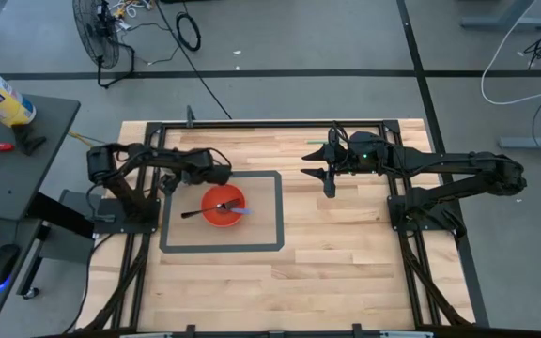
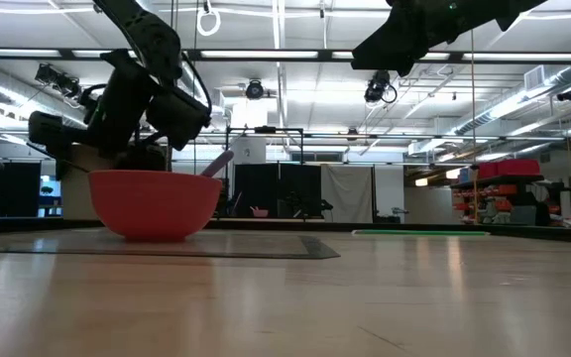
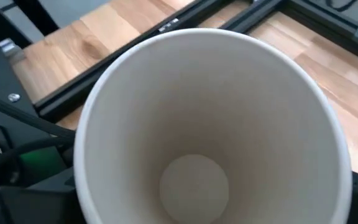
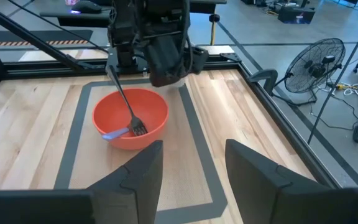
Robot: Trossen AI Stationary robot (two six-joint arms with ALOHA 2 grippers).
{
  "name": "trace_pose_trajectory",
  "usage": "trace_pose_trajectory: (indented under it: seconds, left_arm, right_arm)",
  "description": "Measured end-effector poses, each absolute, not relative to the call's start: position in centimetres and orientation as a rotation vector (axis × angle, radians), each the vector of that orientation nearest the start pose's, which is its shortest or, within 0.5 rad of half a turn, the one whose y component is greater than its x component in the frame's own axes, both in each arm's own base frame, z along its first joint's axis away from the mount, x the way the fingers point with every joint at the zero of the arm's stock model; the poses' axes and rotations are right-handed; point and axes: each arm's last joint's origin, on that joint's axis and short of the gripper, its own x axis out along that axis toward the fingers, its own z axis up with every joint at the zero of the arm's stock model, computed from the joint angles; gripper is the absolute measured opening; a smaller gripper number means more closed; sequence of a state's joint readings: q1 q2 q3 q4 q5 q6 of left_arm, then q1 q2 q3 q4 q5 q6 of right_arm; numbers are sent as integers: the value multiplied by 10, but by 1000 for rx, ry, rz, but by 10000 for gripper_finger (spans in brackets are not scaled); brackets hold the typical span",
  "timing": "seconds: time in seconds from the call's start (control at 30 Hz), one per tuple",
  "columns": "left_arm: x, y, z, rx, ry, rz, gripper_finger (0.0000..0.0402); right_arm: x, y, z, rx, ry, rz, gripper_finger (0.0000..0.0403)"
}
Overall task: Pick & Place Utensil
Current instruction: Put the gray cup on the transparent mat to the top left of the orange bowl
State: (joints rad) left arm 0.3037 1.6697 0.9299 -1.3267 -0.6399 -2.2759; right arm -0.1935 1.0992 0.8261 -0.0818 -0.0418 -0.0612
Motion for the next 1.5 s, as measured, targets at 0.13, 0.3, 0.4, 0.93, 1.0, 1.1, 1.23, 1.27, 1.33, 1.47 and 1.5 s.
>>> trace_pose_trajectory:
  seconds: [0.13,0.3,0.4,0.93,1.0,1.1,1.23,1.27,1.33,1.47,1.5]
  left_arm:
    - [206,78,160,-895,394,2266,348]
    - [201,75,155,-860,415,2270,349]
    - [202,76,154,-864,415,2260,349]
    - [213,66,154,-894,435,2171,390]
    - [214,66,155,-894,431,2163,391]
    - [216,65,157,-895,431,2156,397]
    - [216,62,157,-909,453,2158,397]
    - [216,62,157,-913,456,2158,398]
    - [216,61,157,-922,463,2158,399]
    - [217,57,159,-934,459,2142,399]
    - [216,57,161,-944,454,2138,399]
  right_arm:
    - [238,-46,297,-18,357,-139,176]
    - [238,-45,297,-19,357,-139,176]
    - [238,-45,297,-19,357,-139,176]
    - [238,-45,297,-19,357,-139,176]
    - [238,-46,297,-18,357,-139,176]
    - [238,-46,297,-19,357,-139,176]
    - [238,-46,297,-18,357,-139,176]
    - [238,-46,297,-19,356,-139,176]
    - [238,-46,297,-18,357,-139,176]
    - [238,-46,297,-18,357,-139,176]
    - [238,-45,297,-19,357,-139,176]
